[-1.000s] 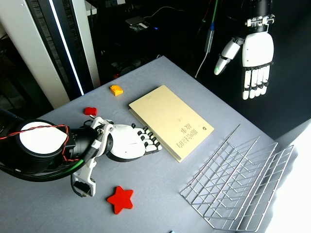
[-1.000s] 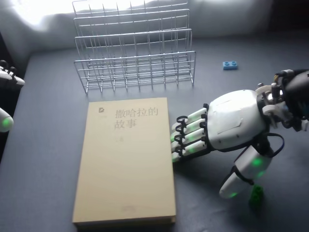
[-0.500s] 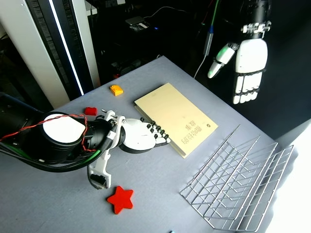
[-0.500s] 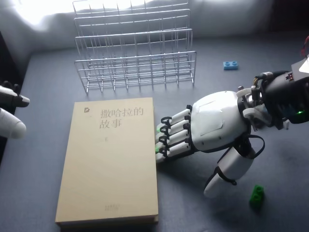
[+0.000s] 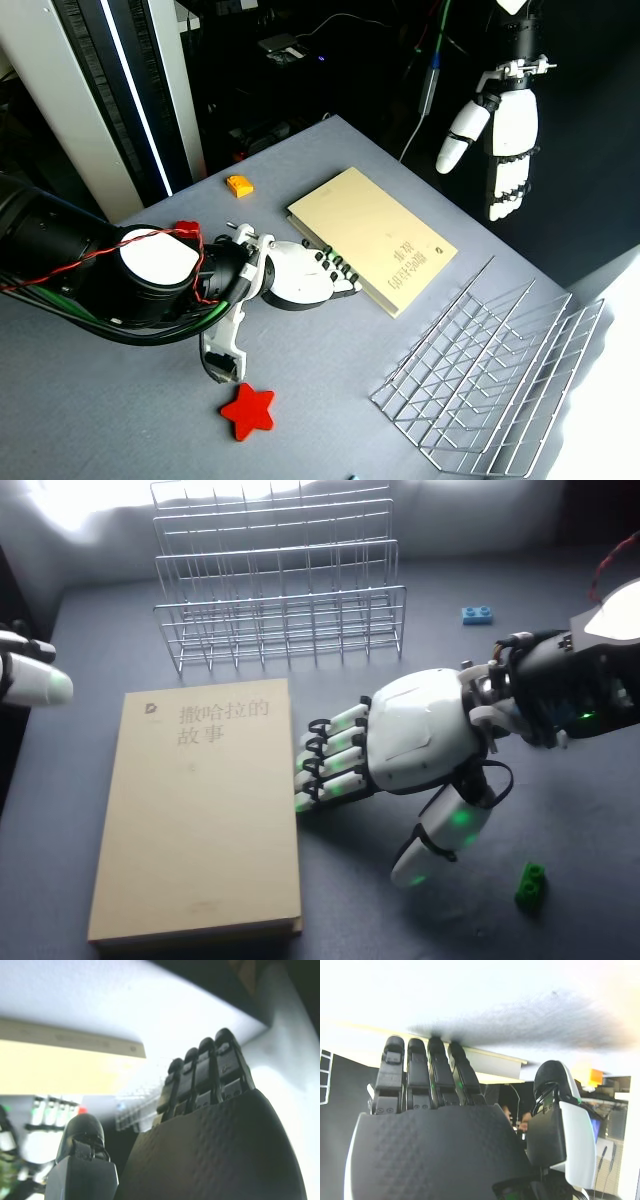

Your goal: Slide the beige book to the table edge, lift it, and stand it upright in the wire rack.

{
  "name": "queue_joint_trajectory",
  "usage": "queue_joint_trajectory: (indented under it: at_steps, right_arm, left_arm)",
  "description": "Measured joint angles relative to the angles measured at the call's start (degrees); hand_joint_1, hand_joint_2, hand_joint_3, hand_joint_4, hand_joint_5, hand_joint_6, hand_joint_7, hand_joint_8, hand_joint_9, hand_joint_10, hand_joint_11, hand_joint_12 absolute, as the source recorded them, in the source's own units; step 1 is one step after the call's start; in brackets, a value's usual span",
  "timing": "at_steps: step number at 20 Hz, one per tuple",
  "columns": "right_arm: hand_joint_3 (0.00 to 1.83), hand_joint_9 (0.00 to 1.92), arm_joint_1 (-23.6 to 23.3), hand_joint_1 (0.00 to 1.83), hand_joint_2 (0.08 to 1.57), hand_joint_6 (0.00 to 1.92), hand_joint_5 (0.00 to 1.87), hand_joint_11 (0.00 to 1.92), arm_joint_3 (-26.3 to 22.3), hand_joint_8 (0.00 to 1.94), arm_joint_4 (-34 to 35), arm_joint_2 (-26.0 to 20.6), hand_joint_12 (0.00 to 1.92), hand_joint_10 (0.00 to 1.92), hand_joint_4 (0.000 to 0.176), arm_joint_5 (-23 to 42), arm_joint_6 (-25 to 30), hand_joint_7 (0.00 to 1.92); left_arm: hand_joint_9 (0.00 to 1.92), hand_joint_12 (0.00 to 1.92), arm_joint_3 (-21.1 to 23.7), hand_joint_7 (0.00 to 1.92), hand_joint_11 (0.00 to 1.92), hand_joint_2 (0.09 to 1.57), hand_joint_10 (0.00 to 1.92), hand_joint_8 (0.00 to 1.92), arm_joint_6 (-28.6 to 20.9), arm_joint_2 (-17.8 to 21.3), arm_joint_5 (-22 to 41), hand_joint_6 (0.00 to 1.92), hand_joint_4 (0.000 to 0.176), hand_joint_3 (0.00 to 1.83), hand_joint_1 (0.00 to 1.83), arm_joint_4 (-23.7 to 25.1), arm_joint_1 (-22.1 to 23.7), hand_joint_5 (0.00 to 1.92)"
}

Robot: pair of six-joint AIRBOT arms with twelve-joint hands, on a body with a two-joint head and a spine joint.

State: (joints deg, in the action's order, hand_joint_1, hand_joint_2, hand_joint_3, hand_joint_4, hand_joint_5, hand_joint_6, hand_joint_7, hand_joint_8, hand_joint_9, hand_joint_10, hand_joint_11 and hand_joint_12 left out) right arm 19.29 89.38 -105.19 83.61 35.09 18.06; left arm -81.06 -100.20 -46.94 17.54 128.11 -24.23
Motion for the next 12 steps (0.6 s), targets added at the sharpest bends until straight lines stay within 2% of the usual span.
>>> queue_joint_trajectory:
  at_steps: [2,4,5,7,12]
  right_arm:
    - [0.0,0.0,-0.2,0.0,1.12,0.01,0.03,0.0,0.0,0.0,0.0,0.9,0.0,0.0,0.0,-0.7,0.0,0.0]
    - [0.0,0.0,-0.5,0.0,1.12,0.01,0.04,0.0,0.0,0.0,-0.1,1.7,0.0,0.0,0.0,-1.0,0.3,0.01]
    - [0.0,0.07,-0.6,0.0,1.13,0.01,0.13,0.05,0.0,0.01,0.0,1.9,0.03,0.01,0.0,-1.0,1.5,0.1]
    - [0.0,0.01,-0.9,0.0,1.12,0.0,0.07,0.0,0.0,0.0,-0.1,2.1,0.0,0.0,0.0,-1.0,3.0,0.03]
    - [0.0,0.02,-1.0,0.0,1.12,0.0,0.07,0.02,0.0,0.0,-0.1,2.7,0.01,0.0,0.0,-1.4,3.1,0.03]
  left_arm:
    - [0.0,0.0,-0.5,0.0,0.0,1.1,0.0,0.0,0.0,0.0,-3.5,0.0,0.0,0.0,0.0,-6.4,-2.7,0.0]
    - [0.0,0.0,-0.3,0.0,0.0,1.11,0.0,0.0,0.0,0.1,-8.3,0.0,0.0,0.0,0.0,-15.6,-6.9,0.0]
    - [0.0,0.0,-0.2,0.0,0.0,1.12,0.0,0.0,0.0,0.3,-9.3,0.0,0.0,0.01,0.0,-18.0,-8.2,0.0]
    - [0.0,0.0,-0.6,0.0,0.0,1.1,0.0,0.0,0.3,0.3,-10.4,0.0,0.0,0.0,0.0,-19.5,-8.8,0.0]
    - [0.0,0.0,-0.5,0.0,0.0,1.09,0.0,0.0,0.3,0.3,-10.8,0.0,0.0,0.0,0.0,-23.1,-8.9,0.0]
